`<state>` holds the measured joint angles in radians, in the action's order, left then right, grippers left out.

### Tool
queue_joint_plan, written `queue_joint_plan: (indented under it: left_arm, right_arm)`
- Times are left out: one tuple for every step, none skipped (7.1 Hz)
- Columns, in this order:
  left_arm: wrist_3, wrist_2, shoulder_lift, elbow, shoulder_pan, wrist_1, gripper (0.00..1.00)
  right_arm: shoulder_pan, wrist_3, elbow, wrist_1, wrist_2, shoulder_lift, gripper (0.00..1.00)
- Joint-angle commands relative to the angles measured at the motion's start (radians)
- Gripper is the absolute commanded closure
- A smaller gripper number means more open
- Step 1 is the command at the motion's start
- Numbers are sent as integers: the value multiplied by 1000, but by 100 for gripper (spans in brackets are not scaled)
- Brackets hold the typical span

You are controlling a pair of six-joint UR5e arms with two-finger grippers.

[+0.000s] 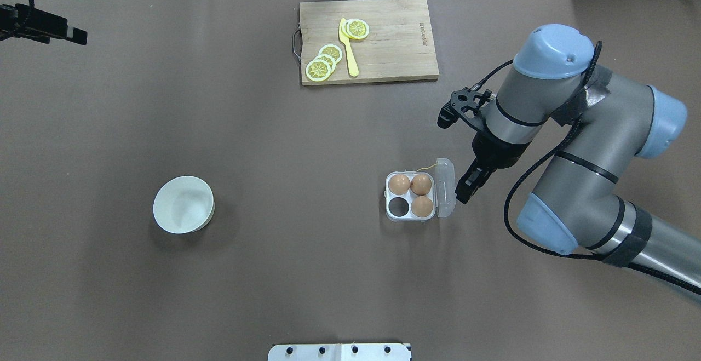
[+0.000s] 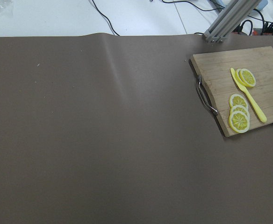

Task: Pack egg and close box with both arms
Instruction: 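Push the open clear lid down over the eggs with the right gripper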

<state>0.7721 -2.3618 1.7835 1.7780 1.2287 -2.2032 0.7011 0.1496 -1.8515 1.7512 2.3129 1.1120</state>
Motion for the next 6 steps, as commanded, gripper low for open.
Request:
queue_joint_plan:
  left_arm:
    - [0,-1,0,-2,2,-1,3]
    - [-52,-7,-9,-3,6,2,3]
    - [-86,-43,-24,-14,27,11,3]
    - [-88,-45,-24,-15,35,16,3]
    - [-89,-50,-26,-15,46,14,3]
    - [-99,-50,-29,-22,57,16,3]
  right_arm:
    - [-5,1,11,1,2,-32,43]
    - [-9,1,20,1,2,-40,42]
    - [-23,2,55,-1,2,-66,42]
    - [-31,5,73,-1,2,-86,37]
    - [-19,5,68,-1,6,-81,1]
    - [16,5,63,-1,11,-78,0]
